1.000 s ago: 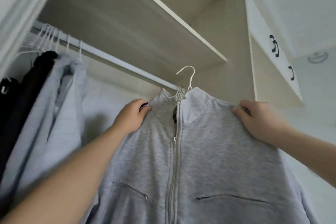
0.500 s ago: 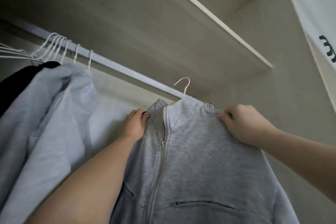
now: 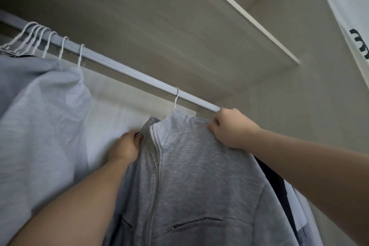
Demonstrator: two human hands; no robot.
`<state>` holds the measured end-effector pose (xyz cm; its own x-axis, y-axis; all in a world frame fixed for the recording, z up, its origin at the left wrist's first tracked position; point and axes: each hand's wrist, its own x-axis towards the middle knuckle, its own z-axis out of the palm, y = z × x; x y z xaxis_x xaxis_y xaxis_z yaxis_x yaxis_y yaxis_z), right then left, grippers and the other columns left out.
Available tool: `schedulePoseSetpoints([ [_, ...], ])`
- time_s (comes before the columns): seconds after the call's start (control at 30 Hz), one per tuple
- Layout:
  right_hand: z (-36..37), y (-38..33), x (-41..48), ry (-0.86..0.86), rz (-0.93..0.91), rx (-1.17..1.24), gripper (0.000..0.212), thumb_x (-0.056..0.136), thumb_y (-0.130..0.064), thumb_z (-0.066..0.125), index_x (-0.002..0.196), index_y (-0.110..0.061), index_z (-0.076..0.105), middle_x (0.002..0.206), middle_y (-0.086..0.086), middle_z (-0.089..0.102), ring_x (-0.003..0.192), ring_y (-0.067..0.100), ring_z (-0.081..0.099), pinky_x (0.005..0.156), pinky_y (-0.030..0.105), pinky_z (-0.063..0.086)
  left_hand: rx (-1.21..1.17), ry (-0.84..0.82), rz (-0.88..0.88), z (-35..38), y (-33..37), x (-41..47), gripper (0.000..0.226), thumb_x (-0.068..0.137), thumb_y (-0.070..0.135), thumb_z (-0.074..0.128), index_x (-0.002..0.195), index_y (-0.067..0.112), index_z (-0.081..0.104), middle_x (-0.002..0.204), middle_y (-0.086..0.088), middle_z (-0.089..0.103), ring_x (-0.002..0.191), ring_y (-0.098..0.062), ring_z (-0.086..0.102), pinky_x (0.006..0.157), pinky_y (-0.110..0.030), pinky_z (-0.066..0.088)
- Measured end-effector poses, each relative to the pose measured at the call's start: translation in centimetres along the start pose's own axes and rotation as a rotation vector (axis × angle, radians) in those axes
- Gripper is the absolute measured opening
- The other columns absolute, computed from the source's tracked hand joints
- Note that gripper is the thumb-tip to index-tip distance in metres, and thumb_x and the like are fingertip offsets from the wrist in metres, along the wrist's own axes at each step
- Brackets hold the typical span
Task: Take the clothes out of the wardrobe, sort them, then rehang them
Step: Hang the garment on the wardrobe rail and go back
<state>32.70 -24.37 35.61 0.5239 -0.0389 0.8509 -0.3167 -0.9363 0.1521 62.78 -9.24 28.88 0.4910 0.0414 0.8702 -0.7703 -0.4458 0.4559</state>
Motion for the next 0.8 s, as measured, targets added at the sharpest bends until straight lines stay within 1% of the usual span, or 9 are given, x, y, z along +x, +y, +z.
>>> schedulePoseSetpoints([
  [0.07, 0.1, 0.1, -0.7, -0.005, -0.033, -0.055, 0.028, 0.098, -0.039, 0.045, 0.079, -0.018, 0.047, 0.106, 0.014, 0.059, 0.083, 0.029, 0.050, 0.070, 0.033, 0.043, 0.016, 0.016, -0.006, 0.0, -0.4, -0.6, 0.032, 0.105, 0.036, 0.039, 0.106, 0.012, 0.061, 0.115, -0.020, 0.063, 0.105, -0.039, 0.059, 0.084, -0.044, 0.049],
  [0.13, -0.2, 0.3, -1.5, 0.020, -0.121, -0.208, 0.013, 0.099, -0.033, 0.041, 0.102, -0.022, 0.047, 0.114, 0.006, 0.057, 0.089, 0.030, 0.052, 0.070, 0.035, 0.043, 0.068, 0.091, 0.015, -0.1, -0.2, -0.9, 0.026, 0.102, 0.031, 0.045, 0.107, 0.015, 0.064, 0.112, -0.016, 0.063, 0.103, -0.039, 0.057, 0.082, -0.043, 0.049],
  [0.23, -0.4, 0.5, -2.3, 0.050, -0.349, -0.442, 0.033, 0.096, -0.022, 0.038, 0.128, -0.026, 0.036, 0.126, -0.002, 0.045, 0.112, 0.025, 0.049, 0.077, 0.033, 0.037, -0.091, 0.164, 0.057, -0.4, 1.1, -1.2, 0.019, 0.095, 0.020, 0.055, 0.109, 0.021, 0.068, 0.113, -0.008, 0.067, 0.104, -0.034, 0.060, 0.086, -0.042, 0.050],
  [0.3, -0.5, 0.2, -2.8, 0.064, -0.430, -0.467, 0.043, 0.097, -0.033, 0.038, 0.139, -0.026, 0.034, 0.135, -0.004, 0.042, 0.121, 0.022, 0.044, 0.091, 0.035, 0.039, -0.334, 0.064, -0.007, -1.1, 3.0, -1.6, 0.021, 0.095, 0.027, 0.051, 0.099, 0.031, 0.071, 0.109, 0.000, 0.070, 0.100, -0.023, 0.064, 0.087, -0.039, 0.051],
  [0.4, -0.5, -0.1, -3.4, -0.027, -0.399, -0.393, 0.065, 0.095, -0.057, 0.031, 0.151, -0.024, 0.024, 0.152, -0.006, 0.031, 0.138, 0.018, 0.032, 0.108, 0.036, 0.032, -0.745, -0.168, -0.162, -2.4, 6.4, -2.9, 0.041, 0.100, 0.049, 0.040, 0.079, 0.035, 0.072, 0.097, 0.006, 0.072, 0.092, -0.012, 0.063, 0.085, -0.033, 0.048],
  [0.5, -0.5, -0.6, -3.7, -0.159, -0.310, -0.340, 0.090, 0.085, -0.078, 0.024, 0.155, -0.023, 0.010, 0.162, -0.006, 0.014, 0.148, 0.014, 0.013, 0.117, 0.038, 0.019, -0.984, -0.264, -0.148, -2.7, 7.7, -3.6, 0.059, 0.092, 0.073, 0.025, 0.104, 0.034, 0.067, 0.101, 0.018, 0.070, 0.099, -0.005, 0.062, 0.094, -0.032, 0.044],
  [0.6, -0.3, -1.1, -4.1, -0.229, -0.250, -0.308, 0.110, 0.072, -0.091, 0.017, 0.156, -0.021, 0.003, 0.164, -0.006, 0.007, 0.150, 0.013, 0.005, 0.120, 0.040, 0.013, -0.972, -0.325, -0.096, -2.5, 7.3, -3.6, 0.103, 0.069, 0.096, 0.034, 0.148, 0.030, 0.043, 0.131, 0.018, 0.056, 0.125, -0.009, 0.051, 0.114, -0.036, 0.033],
  [0.7, 0.0, -1.1, -4.2, -0.258, -0.215, -0.319, 0.121, 0.065, -0.096, 0.016, 0.156, -0.019, -0.001, 0.164, -0.004, 0.003, 0.150, 0.014, 0.002, 0.121, 0.043, 0.011, -0.700, -0.235, -0.030, -1.8, 7.7, -3.2, 0.122, 0.054, 0.086, 0.061, 0.156, 0.028, 0.026, 0.144, 0.014, 0.048, 0.135, -0.009, 0.044, 0.118, -0.035, 0.030],
  [0.8, 0.5, -1.0, -3.9, -0.276, -0.194, -0.361, 0.122, 0.066, -0.096, 0.023, 0.156, -0.018, -0.005, 0.164, -0.003, -0.001, 0.151, 0.014, -0.002, 0.121, 0.046, 0.007, -0.520, -0.111, -0.014, -0.1, 7.3, -2.4, 0.117, 0.061, 0.078, 0.064, 0.157, 0.024, 0.023, 0.155, -0.001, 0.040, 0.142, -0.018, 0.038, 0.118, -0.038, 0.030],
])
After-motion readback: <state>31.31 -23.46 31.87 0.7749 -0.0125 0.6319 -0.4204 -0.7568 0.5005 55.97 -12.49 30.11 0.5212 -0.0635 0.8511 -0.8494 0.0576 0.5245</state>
